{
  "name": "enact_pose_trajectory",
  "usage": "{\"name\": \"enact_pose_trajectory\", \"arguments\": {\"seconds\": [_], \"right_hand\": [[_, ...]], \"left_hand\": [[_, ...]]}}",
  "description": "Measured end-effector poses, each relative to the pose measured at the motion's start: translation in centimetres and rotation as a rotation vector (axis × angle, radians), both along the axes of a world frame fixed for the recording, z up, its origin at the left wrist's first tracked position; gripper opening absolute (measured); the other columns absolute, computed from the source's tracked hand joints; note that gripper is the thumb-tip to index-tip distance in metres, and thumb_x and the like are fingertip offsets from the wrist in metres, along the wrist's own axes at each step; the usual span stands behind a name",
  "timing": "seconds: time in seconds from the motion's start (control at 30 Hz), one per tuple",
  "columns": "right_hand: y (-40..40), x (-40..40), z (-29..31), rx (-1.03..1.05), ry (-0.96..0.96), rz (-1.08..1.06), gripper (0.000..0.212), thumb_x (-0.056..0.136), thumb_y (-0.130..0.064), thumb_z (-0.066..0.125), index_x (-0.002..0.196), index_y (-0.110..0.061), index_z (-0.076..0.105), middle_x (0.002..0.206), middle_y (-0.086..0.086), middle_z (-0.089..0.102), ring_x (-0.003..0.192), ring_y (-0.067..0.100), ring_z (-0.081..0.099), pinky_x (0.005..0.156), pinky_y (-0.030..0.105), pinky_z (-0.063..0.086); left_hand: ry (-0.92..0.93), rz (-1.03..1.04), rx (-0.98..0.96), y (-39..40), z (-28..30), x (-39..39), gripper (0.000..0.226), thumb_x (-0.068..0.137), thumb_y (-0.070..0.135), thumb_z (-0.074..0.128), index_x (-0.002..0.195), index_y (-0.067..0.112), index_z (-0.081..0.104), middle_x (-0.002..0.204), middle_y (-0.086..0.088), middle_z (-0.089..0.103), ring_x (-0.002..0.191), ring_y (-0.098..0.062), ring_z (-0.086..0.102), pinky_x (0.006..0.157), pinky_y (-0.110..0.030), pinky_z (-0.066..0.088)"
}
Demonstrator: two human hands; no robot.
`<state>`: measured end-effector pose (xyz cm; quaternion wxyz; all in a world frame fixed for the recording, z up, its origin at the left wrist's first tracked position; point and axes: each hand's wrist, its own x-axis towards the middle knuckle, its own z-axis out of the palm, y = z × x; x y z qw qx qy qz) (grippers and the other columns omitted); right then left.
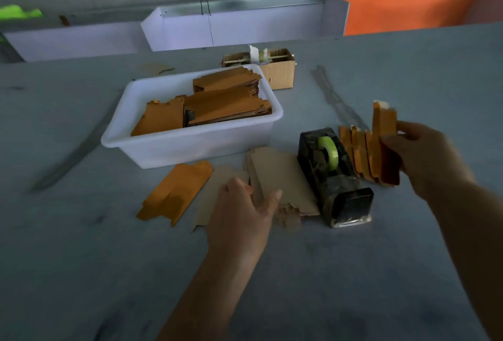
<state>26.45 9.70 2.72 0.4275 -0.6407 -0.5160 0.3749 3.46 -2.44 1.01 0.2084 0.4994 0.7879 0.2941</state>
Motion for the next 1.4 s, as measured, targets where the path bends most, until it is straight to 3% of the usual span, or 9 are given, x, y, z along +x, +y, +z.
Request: {"name": "enact_pose_trajectory", "arguments": {"seconds": [0.2,0.3,0.47,0.73,0.97,1.03,1.13,1.27,1.4], "right_hand": [[0.6,-0.5,-1.6,-0.027,-0.447,-0.119,0.041,0.087,-0.028,0.058,0.125,-0.012,0.054,0.110,0.012,0.058,0.088,0.028,0.057,0.073,0.034,0.048],[-2.3,-1.1,-0.5,0.173,-0.404,-0.167,0.038,0.089,-0.031,0.056,0.125,-0.018,0.055,0.129,0.009,0.051,0.108,0.027,0.056,0.085,0.035,0.046],[-9.1,-3.3,1.3,0.451,-0.326,-0.061,0.021,0.090,-0.025,0.056,0.110,-0.025,0.061,0.109,-0.006,0.058,0.081,0.011,0.061,0.071,0.016,0.048],[-13.0,-5.9,-0.1,0.368,-0.252,0.119,0.021,0.084,-0.010,0.063,0.099,-0.024,0.066,0.093,-0.021,0.058,0.074,-0.003,0.059,0.065,-0.002,0.040],[-14.2,-6.4,-0.7,0.339,-0.210,0.152,0.022,0.082,-0.011,0.066,0.096,-0.028,0.067,0.090,-0.017,0.065,0.078,-0.005,0.062,0.064,-0.005,0.039],[-14.6,-6.8,-1.0,0.287,-0.163,0.185,0.022,0.083,-0.013,0.065,0.095,-0.031,0.067,0.088,-0.017,0.069,0.078,-0.007,0.062,0.063,-0.004,0.040],[-14.7,-7.4,-1.2,0.253,-0.130,0.195,0.018,0.084,-0.023,0.063,0.099,-0.033,0.066,0.089,-0.021,0.067,0.083,-0.011,0.060,0.063,-0.005,0.038],[-14.4,-7.8,-0.6,0.170,0.033,0.181,0.044,0.070,-0.057,0.049,0.104,-0.035,0.065,0.089,-0.020,0.069,0.086,-0.009,0.062,0.070,0.005,0.047],[-13.7,-8.3,-0.5,-0.054,0.288,0.254,0.045,0.067,-0.049,0.059,0.107,-0.028,0.064,0.088,-0.012,0.070,0.077,-0.007,0.064,0.053,0.011,0.049]], "left_hand": [[-0.191,0.043,-0.091,2.2,-1.3,-0.5,0.032,0.079,0.045,0.072,0.075,0.019,0.053,0.071,0.006,0.058,0.064,-0.007,0.052,0.054,-0.025,0.035],[-0.408,0.076,-0.116,2.7,-0.9,-1.3,0.020,0.083,0.027,0.073,0.073,0.015,0.059,0.069,-0.002,0.064,0.061,-0.014,0.057,0.059,-0.025,0.042],[-0.575,0.081,-0.177,1.6,-0.2,-2.7,0.027,0.091,0.018,0.065,0.064,0.012,0.062,0.050,0.002,0.062,0.051,-0.011,0.054,0.052,-0.022,0.039],[-0.581,0.030,-0.174,2.1,0.6,-1.3,0.030,0.087,0.016,0.069,0.062,0.005,0.056,0.033,0.006,0.050,0.027,0.002,0.042,0.038,-0.014,0.031],[-0.431,0.010,-0.148,0.7,1.5,-2.4,0.021,0.093,0.009,0.058,0.073,0.003,0.065,0.064,-0.007,0.070,0.053,-0.014,0.065,0.047,-0.022,0.051],[-0.113,-0.065,-0.106,0.0,1.6,-2.8,0.020,0.093,0.013,0.056,0.078,0.004,0.066,0.071,-0.007,0.070,0.064,-0.018,0.067,0.061,-0.033,0.056],[0.146,-0.179,0.035,-1.7,3.1,-3.3,0.024,0.092,0.021,0.058,0.070,0.016,0.064,0.065,0.004,0.063,0.061,-0.009,0.059,0.050,-0.014,0.042],[-0.347,-0.428,0.006,-3.4,4.6,-4.4,0.024,0.087,0.021,0.066,0.064,0.026,0.070,0.068,0.008,0.071,0.061,0.003,0.063,0.052,-0.004,0.039],[-0.627,-0.579,-0.068,-3.8,4.4,-5.2,0.009,0.078,0.023,0.068,0.073,0.021,0.075,0.083,-0.002,0.075,0.080,-0.013,0.071,0.073,-0.017,0.052]]}}
